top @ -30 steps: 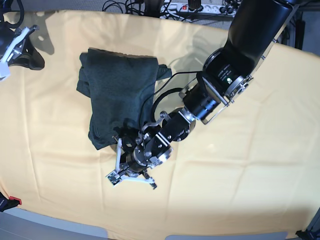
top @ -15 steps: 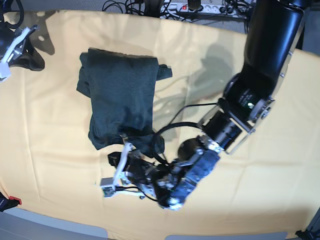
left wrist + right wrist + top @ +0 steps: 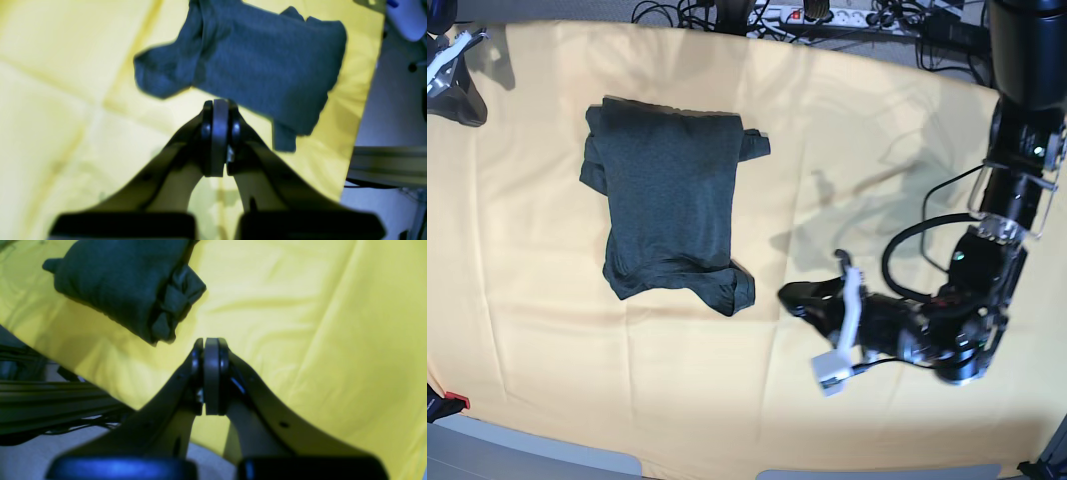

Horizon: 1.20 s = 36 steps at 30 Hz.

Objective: Fold the T-shirt properly

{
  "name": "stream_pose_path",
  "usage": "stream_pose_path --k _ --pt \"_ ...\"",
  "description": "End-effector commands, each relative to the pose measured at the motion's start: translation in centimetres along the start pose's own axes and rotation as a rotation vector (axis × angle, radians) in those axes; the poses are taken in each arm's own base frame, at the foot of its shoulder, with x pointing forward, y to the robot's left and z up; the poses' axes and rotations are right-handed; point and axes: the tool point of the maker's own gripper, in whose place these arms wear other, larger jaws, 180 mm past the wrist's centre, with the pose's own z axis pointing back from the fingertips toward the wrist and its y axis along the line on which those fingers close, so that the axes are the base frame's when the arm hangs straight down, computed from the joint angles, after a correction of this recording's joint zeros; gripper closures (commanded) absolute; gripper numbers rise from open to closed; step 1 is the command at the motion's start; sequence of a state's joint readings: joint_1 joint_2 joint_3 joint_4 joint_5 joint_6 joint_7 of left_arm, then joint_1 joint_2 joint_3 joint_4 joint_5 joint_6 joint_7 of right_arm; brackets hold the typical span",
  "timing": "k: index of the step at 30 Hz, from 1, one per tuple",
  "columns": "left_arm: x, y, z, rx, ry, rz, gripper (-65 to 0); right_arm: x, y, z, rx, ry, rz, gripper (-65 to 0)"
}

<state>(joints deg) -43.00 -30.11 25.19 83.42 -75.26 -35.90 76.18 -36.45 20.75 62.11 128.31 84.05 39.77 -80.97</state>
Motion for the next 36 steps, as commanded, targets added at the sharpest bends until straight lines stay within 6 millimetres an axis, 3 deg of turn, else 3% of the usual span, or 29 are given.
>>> stream_pose_path --k 1,5,8,16,26,36 --pt "1.5 -0.1 2.3 0.018 -0.055 -0.038 0.0 0.6 0.1 0.4 -0.001 -0.016 0.025 0.0" --pt "-0.1 -1.7 6.8 0.053 -0.09 -0.067 0.0 -0.5 0.1 1.0 -0.007 0.026 0.012 0.0" --pt "-2.5 -2.3 9.6 0.127 -0.039 -0.072 0.0 -1.4 0.0 1.6 -0.019 0.06 0.001 0.0" --pt "-7.7 -5.6 13.9 0.248 0.106 -0.056 0.0 -4.4 -0.9 4.9 -0.122 0.148 -0.079 0.0" --pt "-13.8 -12.0 13.8 0.193 0.266 0.032 0.0 -10.0 2.3 7.5 -0.14 0.278 -0.275 0.0" --pt "-19.8 -22.8 11.6 -0.051 0.386 0.247 0.0 -13.2 4.4 10.8 -0.133 0.445 -0.348 0.0"
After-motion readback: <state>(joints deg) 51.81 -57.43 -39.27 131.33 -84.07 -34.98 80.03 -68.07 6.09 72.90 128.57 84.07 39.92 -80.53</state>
